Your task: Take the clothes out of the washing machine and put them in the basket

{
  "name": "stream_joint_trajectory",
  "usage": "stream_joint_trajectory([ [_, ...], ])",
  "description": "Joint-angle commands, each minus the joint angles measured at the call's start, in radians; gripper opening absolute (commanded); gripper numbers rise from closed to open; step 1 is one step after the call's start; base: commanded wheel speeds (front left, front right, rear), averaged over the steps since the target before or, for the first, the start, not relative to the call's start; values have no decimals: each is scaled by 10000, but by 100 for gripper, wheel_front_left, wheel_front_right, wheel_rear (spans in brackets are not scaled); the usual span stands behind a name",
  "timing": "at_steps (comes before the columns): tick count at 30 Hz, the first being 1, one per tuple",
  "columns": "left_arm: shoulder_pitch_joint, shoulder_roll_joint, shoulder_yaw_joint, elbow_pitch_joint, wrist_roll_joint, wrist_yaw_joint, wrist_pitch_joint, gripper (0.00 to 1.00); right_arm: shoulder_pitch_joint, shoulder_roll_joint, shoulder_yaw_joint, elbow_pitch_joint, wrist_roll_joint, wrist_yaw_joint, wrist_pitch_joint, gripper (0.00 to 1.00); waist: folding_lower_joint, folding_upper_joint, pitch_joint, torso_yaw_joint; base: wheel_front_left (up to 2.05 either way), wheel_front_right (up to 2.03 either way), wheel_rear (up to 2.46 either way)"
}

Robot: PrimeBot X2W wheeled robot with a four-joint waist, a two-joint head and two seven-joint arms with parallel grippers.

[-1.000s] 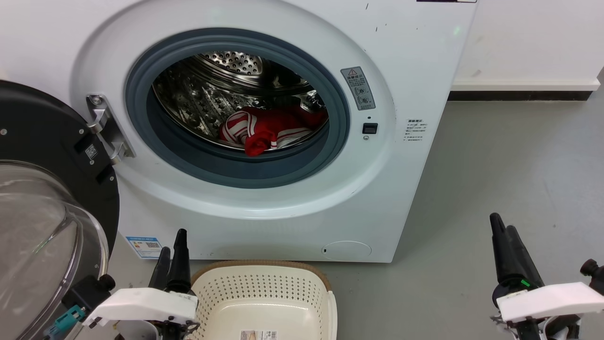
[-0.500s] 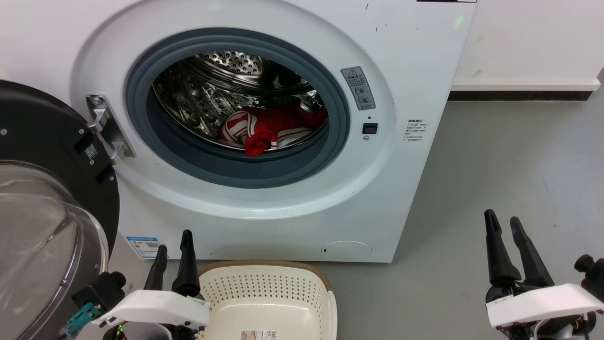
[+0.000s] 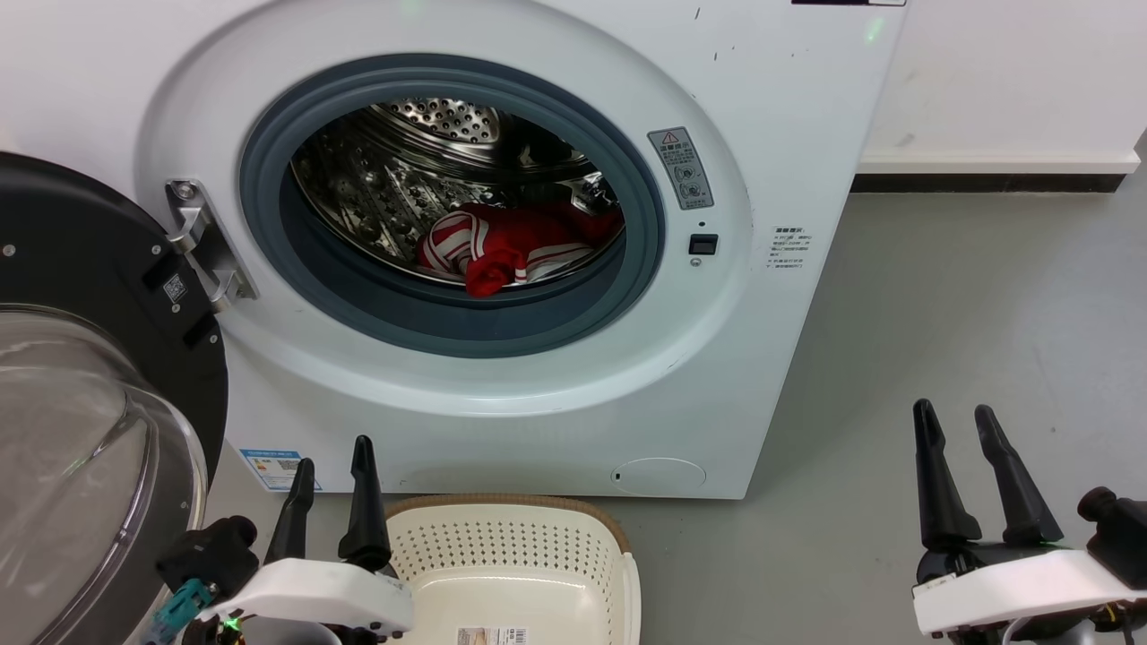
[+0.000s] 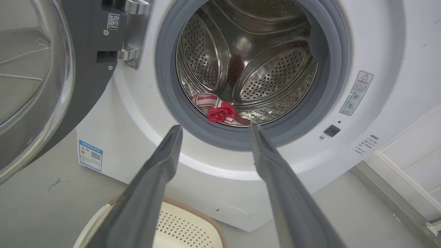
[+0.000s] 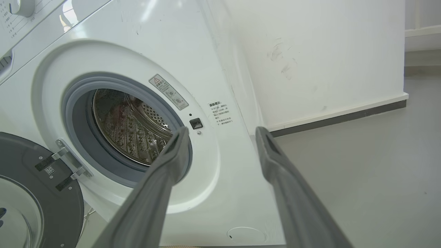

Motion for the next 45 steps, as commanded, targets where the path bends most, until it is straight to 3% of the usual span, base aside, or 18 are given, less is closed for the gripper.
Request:
stream_joint_trajectory([
  [1, 25, 31, -28, -170, 366, 54, -119, 100, 42, 17, 31, -218, -404, 0, -119, 100, 0, 0, -1, 6, 0, 0, 0],
  [45, 488, 17, -391, -6, 4095, 317, -1075, 100, 632, 27, 145, -811, -4156, -1, -1077, 100, 0, 0, -90, 53, 0, 0, 0],
])
